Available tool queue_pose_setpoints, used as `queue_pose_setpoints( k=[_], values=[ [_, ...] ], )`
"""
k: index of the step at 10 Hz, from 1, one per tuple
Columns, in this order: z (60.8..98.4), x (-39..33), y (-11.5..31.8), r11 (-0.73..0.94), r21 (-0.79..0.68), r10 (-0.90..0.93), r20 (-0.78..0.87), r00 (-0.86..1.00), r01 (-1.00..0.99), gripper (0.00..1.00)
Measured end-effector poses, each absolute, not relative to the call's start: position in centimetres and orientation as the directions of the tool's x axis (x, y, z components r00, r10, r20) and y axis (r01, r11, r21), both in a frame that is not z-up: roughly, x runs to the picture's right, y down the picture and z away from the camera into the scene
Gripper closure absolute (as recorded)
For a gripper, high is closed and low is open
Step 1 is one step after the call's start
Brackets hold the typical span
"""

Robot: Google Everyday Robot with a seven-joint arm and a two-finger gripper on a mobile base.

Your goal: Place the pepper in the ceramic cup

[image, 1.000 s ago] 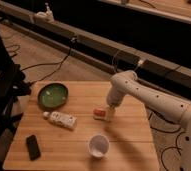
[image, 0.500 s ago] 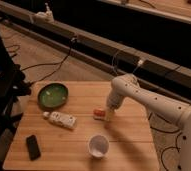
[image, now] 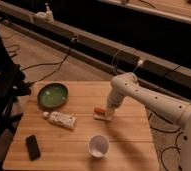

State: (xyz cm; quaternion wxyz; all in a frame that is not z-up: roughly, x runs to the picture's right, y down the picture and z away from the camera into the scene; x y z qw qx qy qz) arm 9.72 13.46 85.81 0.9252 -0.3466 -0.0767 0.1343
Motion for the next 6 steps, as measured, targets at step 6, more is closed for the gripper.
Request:
queue_pose_setpoints(
  k=[6],
  values=[
    [79.5,6.2,9.5,0.727,-0.684,0.337,0.273,0.901,-0.065,1.00]
  ],
)
